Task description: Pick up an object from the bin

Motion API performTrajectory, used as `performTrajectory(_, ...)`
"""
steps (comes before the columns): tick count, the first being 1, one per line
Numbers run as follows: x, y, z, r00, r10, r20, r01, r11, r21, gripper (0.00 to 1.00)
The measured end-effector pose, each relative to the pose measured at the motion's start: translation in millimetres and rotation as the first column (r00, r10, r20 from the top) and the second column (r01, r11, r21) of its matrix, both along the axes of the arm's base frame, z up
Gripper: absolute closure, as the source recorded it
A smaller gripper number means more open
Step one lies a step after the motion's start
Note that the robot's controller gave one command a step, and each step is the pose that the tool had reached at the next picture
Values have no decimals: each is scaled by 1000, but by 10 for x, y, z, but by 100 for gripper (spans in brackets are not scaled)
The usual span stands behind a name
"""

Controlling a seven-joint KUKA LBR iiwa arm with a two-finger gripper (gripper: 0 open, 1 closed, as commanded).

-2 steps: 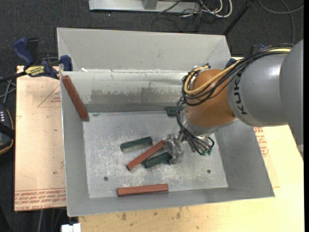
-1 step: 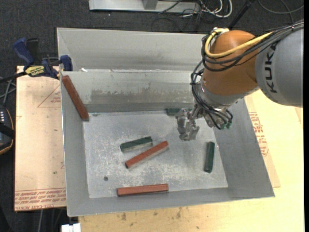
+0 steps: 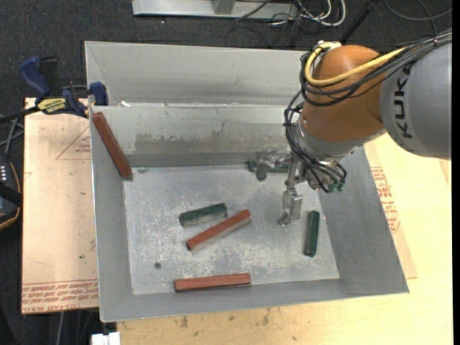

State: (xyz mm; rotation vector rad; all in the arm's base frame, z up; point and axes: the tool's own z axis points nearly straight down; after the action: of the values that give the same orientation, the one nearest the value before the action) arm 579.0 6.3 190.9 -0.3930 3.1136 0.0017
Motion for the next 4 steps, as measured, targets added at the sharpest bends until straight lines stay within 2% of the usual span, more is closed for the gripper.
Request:
performTrajectory(1,0,-1,0,1000,0,0,0,1000,0,0)
performTrajectory(2,188,161,-492,999,53,7,-53,999,-1,0)
performTrajectory(3,-286,831,-1186,972,237,1,-237,972,2,100)
performTrajectory(4,-286,831,-1187,972,236,2,-236,972,2,100)
